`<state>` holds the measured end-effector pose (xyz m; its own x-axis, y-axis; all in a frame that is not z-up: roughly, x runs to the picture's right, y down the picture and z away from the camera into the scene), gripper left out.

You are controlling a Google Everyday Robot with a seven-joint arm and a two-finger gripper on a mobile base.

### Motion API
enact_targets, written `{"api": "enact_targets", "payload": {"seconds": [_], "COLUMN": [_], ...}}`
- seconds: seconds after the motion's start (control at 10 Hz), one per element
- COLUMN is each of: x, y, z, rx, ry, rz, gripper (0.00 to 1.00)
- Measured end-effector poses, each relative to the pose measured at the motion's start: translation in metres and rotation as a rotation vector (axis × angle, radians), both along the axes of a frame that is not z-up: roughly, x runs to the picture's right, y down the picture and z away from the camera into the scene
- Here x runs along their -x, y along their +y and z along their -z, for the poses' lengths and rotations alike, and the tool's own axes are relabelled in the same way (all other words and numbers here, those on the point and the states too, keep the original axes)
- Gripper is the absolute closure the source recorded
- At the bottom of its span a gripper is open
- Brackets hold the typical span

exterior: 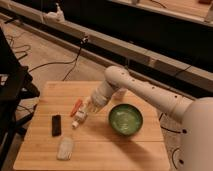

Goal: Push the eraser across the table

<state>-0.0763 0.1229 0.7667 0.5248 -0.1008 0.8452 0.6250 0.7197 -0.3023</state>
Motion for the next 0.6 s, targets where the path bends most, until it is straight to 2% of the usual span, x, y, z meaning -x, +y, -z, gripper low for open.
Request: {"api": "enact_targets", "payload": {"seconds": [0.3,0.5,0.6], "x": [0.041,0.075,0.09], "y": [-0.018,-0.022,-0.018], "z": [-0.003,-0.01,-0.017], "rx": [-0.065,-0.098,-0.101], "ry": [-0.037,-0.065,-0.07], "rz": [0.074,0.148,0.184], "gripper": [1.0,1.0,1.0]}}
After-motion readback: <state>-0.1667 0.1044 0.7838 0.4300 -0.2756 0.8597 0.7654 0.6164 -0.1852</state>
